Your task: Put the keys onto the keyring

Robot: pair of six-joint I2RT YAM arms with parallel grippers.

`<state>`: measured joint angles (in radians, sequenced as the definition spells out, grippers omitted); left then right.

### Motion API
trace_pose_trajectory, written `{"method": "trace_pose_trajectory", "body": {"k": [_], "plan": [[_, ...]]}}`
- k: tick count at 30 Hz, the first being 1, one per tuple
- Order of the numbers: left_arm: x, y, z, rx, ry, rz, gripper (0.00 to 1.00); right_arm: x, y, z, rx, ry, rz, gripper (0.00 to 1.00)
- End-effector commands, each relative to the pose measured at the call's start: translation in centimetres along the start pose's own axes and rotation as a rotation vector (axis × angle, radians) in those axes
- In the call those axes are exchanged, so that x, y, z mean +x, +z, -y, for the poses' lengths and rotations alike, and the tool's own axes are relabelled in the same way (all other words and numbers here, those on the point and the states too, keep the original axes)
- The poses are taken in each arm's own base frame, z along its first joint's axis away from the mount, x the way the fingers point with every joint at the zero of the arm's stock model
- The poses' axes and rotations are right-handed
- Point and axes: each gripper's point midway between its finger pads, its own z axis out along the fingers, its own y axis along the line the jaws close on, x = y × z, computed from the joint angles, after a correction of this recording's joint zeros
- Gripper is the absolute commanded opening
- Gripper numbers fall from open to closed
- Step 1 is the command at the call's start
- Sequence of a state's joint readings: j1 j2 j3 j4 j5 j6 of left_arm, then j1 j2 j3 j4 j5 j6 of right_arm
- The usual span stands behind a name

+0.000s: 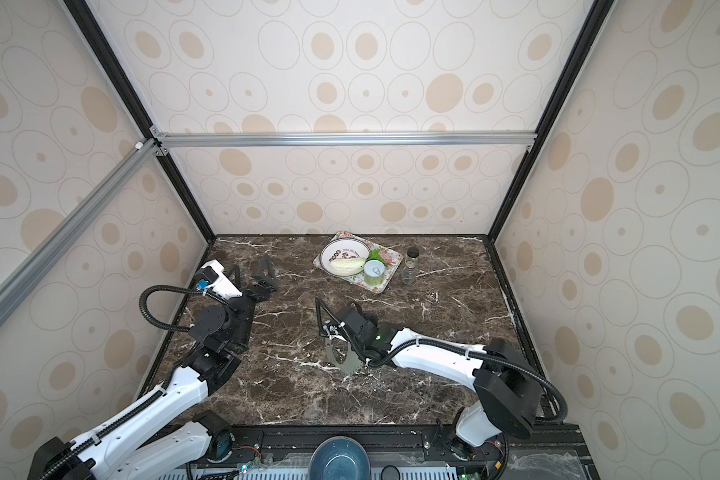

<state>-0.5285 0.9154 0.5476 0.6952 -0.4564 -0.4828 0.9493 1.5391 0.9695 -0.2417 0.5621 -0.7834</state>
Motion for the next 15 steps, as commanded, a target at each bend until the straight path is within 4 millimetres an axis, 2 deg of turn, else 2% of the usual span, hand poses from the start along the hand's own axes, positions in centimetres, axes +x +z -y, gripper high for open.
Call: {"method": "trace_pose_trajectory", "body": {"k": [1,9,15], "plan": [[-1.6,-0.3,0.0,-0.010,-0.024,0.053,1.00,-2.0,1.3,1.1,0.013,0.074,0.072,0.00],[-1.3,-0.1,0.0,-0.014,-0.019,0.048,1.00,-2.3,5.4,-0.6,-0.038,0.084,0.047,0.00],[-1.4,-0.2,-0.1,-0.017,-0.017,0.050,1.00,-2.8,7.0,-1.7,-0.071,0.093,0.043,0.00]]}}
